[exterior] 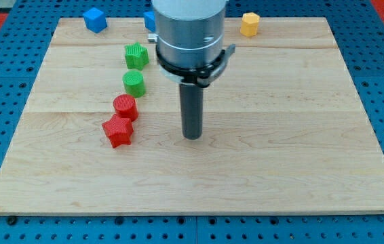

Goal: Slide your arm to the center of the board

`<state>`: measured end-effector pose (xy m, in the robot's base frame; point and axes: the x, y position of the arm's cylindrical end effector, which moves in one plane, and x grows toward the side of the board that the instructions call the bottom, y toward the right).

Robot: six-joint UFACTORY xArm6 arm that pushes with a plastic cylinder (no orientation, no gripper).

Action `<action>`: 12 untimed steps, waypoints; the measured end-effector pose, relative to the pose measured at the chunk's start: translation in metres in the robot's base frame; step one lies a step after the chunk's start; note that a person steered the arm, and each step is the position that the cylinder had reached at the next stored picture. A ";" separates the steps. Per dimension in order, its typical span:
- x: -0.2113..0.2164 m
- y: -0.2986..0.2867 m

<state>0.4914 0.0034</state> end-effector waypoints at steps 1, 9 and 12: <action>-0.038 0.019; -0.112 0.068; -0.092 0.002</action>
